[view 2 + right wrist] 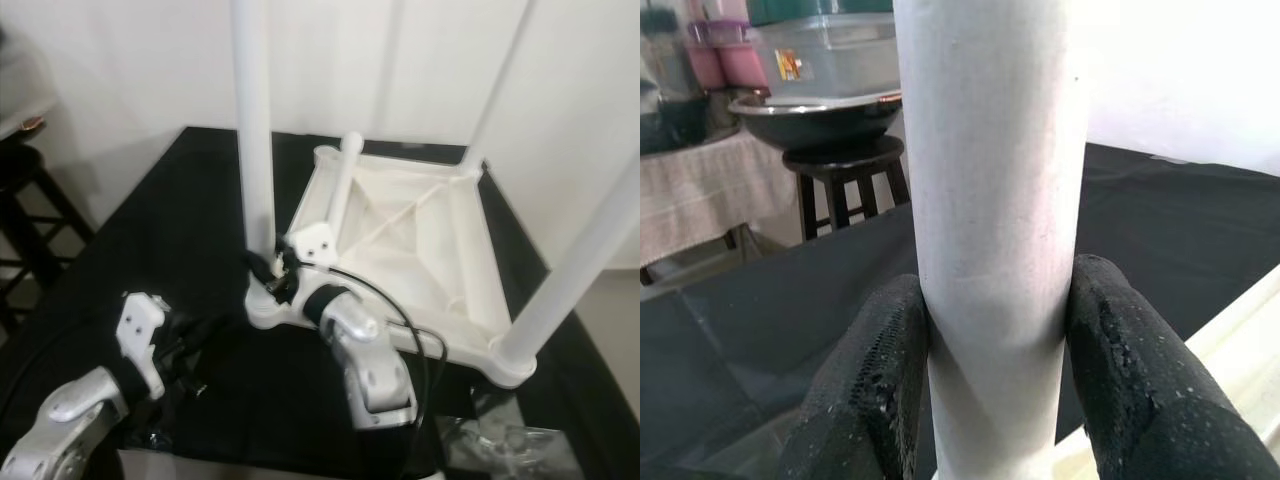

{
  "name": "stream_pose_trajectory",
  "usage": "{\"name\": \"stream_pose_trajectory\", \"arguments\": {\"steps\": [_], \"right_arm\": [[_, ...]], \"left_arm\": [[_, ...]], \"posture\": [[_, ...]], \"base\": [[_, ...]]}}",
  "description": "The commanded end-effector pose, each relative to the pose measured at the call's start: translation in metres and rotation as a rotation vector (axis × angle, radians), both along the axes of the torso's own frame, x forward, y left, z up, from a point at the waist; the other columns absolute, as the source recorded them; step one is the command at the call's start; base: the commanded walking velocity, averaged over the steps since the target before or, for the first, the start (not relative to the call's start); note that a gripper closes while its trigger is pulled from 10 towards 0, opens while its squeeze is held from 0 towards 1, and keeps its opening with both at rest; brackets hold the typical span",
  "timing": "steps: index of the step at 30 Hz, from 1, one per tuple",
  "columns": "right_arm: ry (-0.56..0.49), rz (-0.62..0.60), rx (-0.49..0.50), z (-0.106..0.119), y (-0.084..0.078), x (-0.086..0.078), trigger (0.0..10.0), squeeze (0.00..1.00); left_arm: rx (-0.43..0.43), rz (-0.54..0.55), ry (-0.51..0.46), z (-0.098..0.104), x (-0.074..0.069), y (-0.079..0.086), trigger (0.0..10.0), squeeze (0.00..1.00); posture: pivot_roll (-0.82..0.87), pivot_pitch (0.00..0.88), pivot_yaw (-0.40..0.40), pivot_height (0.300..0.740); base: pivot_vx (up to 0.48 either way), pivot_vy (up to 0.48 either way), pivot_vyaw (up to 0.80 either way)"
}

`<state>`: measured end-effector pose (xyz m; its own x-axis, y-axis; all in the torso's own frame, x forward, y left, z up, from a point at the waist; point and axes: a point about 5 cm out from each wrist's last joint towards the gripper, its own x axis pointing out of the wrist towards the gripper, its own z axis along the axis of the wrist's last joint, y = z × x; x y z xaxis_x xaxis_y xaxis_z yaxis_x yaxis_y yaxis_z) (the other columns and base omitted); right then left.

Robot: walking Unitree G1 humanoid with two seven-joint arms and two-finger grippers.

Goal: Building children table

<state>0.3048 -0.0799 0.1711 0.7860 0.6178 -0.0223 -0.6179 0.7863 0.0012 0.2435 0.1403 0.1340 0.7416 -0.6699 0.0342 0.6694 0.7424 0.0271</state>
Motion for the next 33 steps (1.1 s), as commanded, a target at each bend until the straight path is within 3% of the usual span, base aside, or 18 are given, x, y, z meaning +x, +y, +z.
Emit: {"name": "stream_pose_trajectory", "arguments": {"steps": [1,3,4,7,8,10,12,14,15,16,17,18,23,28,29,30,32,33], "right_arm": [[0.18,0.002,-0.081,-0.038,-0.004,-0.006,0.0,0.0],[0.17,0.022,-0.097,-0.038,0.0,-0.008,0.0,0.0],[0.151,0.034,-0.091,-0.034,0.002,-0.009,10.0,0.0],[0.161,0.054,-0.047,-0.03,0.002,-0.009,10.0,0.04],[0.172,0.087,-0.005,-0.026,0.001,-0.008,10.0,1.0],[0.164,0.134,0.02,-0.019,0.004,-0.01,10.0,1.0],[0.069,0.333,0.019,0.002,0.008,-0.011,10.0,1.0],[-0.014,0.44,-0.004,0.016,0.005,-0.007,10.0,1.0],[-0.033,0.495,-0.016,0.022,0.002,-0.004,10.0,0.75],[-0.033,0.495,-0.016,0.022,0.002,-0.004,10.0,0.75],[-0.051,0.548,-0.029,0.028,-0.001,-0.001,10.0,0.31],[-0.068,0.593,-0.047,0.034,-0.006,0.005,10.0,0.0],[-0.081,0.745,-0.056,0.054,-0.018,0.025,10.0,0.0],[-0.049,0.797,-0.046,0.055,-0.02,0.03,10.0,0.0],[-0.026,0.839,-0.039,0.054,-0.02,0.032,9.4,0.0],[-0.011,0.874,-0.029,0.054,-0.019,0.034,5.9,0.0],[-0.011,0.874,-0.029,0.054,-0.019,0.034,5.9,0.0],[0.001,0.904,-0.023,0.053,-0.019,0.035,0.0,0.0]], "left_arm": [[0.001,-0.006,0.013,-0.002,0.0,0.001,10.0,0.0],[0.001,0.005,0.009,-0.002,0.0,0.002,10.0,0.0],[0.004,0.016,0.004,-0.001,0.0,0.003,10.0,0.0],[0.005,0.02,0.003,-0.001,0.0,0.003,10.0,0.0],[0.005,0.021,0.003,-0.001,0.0,0.003,10.0,0.0],[0.006,0.017,0.004,-0.002,0.0,0.003,10.0,0.0],[0.006,0.01,0.008,-0.002,0.001,0.002,10.0,0.0],[0.005,0.004,0.011,-0.003,0.001,0.001,10.0,0.0],[0.006,0.003,0.012,-0.003,0.001,0.0,10.0,0.0],[0.006,0.003,0.012,-0.003,0.001,0.0,10.0,0.0],[0.005,0.002,0.012,-0.004,0.001,0.0,10.0,0.0],[0.005,0.002,0.013,-0.004,0.001,0.0,10.0,0.0],[0.005,0.005,0.013,-0.005,0.001,-0.002,10.0,0.0],[0.005,0.004,0.014,-0.005,0.001,-0.002,10.0,0.0],[0.006,0.003,0.015,-0.005,0.001,-0.003,10.0,0.0],[0.006,0.002,0.015,-0.006,0.001,-0.003,10.0,0.0],[0.006,0.002,0.015,-0.006,0.001,-0.003,10.0,0.0],[0.006,0.001,0.015,-0.006,0.0,-0.004,10.0,0.0]], "posture": [[0.0,0.064,-0.02,0.74],[0.0,0.064,-0.02,0.74],[0.01,0.063,-0.023,0.74],[0.01,0.059,-0.021,0.74],[0.01,0.058,-0.024,0.74],[0.01,0.058,-0.024,0.74],[0.01,0.05,-0.02,0.74],[0.02,0.045,-0.022,0.74],[0.02,0.042,-0.025,0.74],[0.02,0.042,-0.025,0.74],[0.02,0.042,-0.025,0.74],[0.03,0.038,-0.029,0.74],[0.03,0.029,-0.032,0.74],[0.04,0.026,-0.035,0.74],[0.04,0.025,-0.035,0.74],[0.05,0.025,-0.037,0.74],[0.05,0.025,-0.037,0.74],[0.05,0.025,-0.039,0.74]], "base": [[0.0,0.0,0.0],[0.0,0.0,0.0],[0.0,0.0,0.0],[0.0,0.0,0.0],[0.0,0.0,0.0],[0.0,0.0,0.0],[0.0,0.0,0.0],[0.0,0.0,0.0],[0.0,0.0,0.0],[0.0,0.0,0.0],[0.0,0.0,0.0],[0.0,0.0,0.0],[0.0,0.0,0.0],[0.0,0.0,0.0],[0.0,0.0,0.0],[0.0,0.0,0.0],[0.0,0.0,0.0],[0.0,0.0,0.0]]}}
